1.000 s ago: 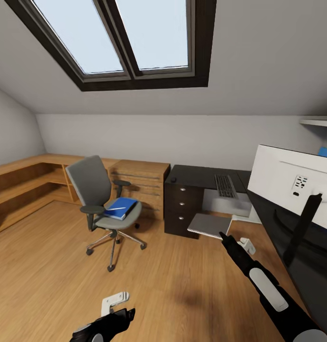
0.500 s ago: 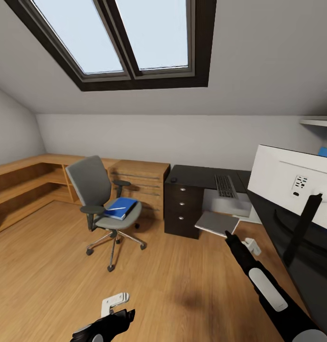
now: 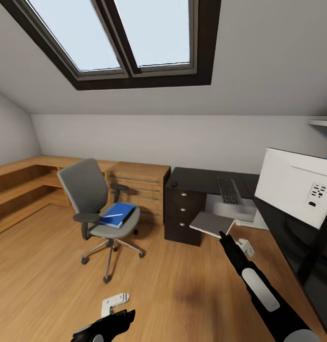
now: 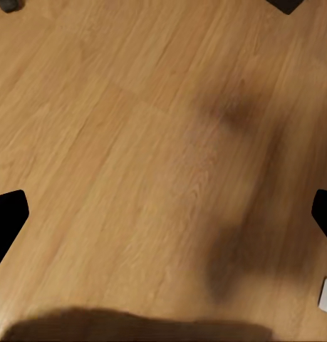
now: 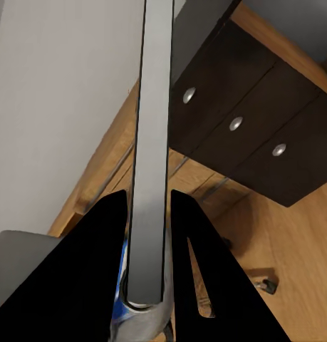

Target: In the bedroom, organize the workspace by keeping the computer under the desk, ensuring the monitor is on the desk, placing the keyboard on the desk next to the monitor, placing the mouse on the desk next to the keyboard, moving the folder from the swivel chair onto the desk next to the mouse, stacking the notebook on top of the folder with the pen on top of the notebook, and positioning the swivel chair next to the desk.

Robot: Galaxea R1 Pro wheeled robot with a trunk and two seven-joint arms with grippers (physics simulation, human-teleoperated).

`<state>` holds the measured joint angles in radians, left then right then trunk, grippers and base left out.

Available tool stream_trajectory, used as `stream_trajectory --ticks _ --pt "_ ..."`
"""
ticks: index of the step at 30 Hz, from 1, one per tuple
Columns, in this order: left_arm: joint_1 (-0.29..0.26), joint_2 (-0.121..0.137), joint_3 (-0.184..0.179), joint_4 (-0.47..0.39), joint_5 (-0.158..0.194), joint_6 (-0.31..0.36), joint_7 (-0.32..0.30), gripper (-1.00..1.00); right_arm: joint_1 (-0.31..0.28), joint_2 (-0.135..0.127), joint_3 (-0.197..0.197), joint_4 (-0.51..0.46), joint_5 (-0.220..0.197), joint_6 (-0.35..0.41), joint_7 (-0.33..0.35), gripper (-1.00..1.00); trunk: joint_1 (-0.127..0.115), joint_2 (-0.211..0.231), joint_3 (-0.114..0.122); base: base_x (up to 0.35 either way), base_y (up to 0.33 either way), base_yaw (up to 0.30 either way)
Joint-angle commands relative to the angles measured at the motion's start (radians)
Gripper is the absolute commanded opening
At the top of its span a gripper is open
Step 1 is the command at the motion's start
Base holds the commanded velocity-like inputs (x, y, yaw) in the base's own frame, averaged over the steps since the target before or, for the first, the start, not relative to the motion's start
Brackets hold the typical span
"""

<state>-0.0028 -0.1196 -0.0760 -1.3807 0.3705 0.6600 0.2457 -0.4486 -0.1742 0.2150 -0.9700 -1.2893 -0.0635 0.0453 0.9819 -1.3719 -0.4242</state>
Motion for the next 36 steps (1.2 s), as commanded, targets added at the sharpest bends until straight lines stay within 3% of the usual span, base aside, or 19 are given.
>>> stream_trajectory --ticks 1,28,36 --pt "0.0 0.0 -0.001 -0.001 0.011 0.003 0.009 1.0 -0.001 -0.001 0.004 0.001 -0.011 -0.007 0.006 -1.0 0.001 -0.001 -0.001 0.328 0.0 0.0" --pt "0.0 -0.004 -0.004 -0.001 0.01 0.003 0.009 1.0 -0.001 0.004 0.005 -0.003 -0.019 -0.009 0.012 -1.0 0.001 -0.001 -0.001 0.33 0.0 0.0" --pt "0.0 -0.005 -0.012 0.001 0.011 0.003 0.009 1.0 -0.001 0.076 0.001 -0.002 -0.019 -0.01 0.013 -1.0 0.001 -0.001 -0.001 0.33 0.0 0.0"
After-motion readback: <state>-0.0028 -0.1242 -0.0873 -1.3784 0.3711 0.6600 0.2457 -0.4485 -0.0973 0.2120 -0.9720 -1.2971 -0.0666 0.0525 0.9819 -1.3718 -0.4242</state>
